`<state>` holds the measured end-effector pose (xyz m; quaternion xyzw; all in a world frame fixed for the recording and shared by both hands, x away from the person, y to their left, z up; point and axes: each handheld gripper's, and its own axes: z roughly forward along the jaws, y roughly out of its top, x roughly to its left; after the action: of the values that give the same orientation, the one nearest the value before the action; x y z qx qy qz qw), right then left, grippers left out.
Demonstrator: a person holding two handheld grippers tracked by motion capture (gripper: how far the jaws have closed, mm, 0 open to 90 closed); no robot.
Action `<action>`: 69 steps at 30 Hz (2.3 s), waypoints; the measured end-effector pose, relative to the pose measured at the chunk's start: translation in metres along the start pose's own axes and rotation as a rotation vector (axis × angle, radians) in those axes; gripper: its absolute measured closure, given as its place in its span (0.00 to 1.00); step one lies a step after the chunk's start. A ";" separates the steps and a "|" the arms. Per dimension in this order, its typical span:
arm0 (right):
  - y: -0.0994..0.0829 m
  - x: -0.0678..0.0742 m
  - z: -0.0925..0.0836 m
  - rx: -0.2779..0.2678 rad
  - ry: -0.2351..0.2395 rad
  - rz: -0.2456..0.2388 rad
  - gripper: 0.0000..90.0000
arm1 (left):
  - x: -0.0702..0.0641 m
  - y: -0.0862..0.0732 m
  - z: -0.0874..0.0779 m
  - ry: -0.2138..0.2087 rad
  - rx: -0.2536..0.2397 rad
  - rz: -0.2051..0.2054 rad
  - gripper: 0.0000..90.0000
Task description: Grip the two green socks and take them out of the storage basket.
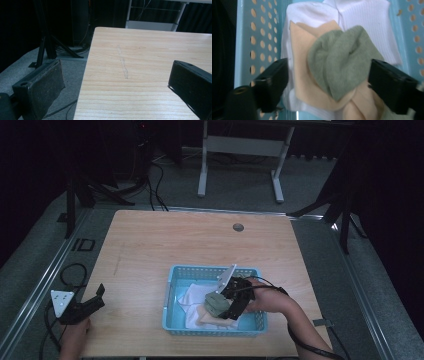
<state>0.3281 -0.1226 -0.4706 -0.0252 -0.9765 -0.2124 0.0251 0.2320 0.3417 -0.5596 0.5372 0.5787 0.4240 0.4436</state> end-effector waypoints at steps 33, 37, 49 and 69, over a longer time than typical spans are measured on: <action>0.028 0.002 -0.002 0.085 -0.012 -0.044 0.93 | 0.000 0.000 0.000 0.000 0.003 -0.002 0.01; 0.032 0.004 -0.012 0.087 -0.018 -0.058 0.93 | 0.000 0.000 0.000 -0.001 0.003 -0.002 0.01; 0.040 0.005 -0.044 0.039 -0.053 -0.072 0.93 | 0.000 0.000 0.000 0.000 0.004 -0.002 0.01; 0.007 0.003 -0.110 -0.009 -0.171 -0.006 0.93 | 0.000 0.000 0.000 0.003 0.004 0.000 0.00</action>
<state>0.3296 -0.1617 -0.3676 -0.0404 -0.9742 -0.2142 -0.0589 0.2323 0.3416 -0.5596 0.5374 0.5803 0.4238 0.4414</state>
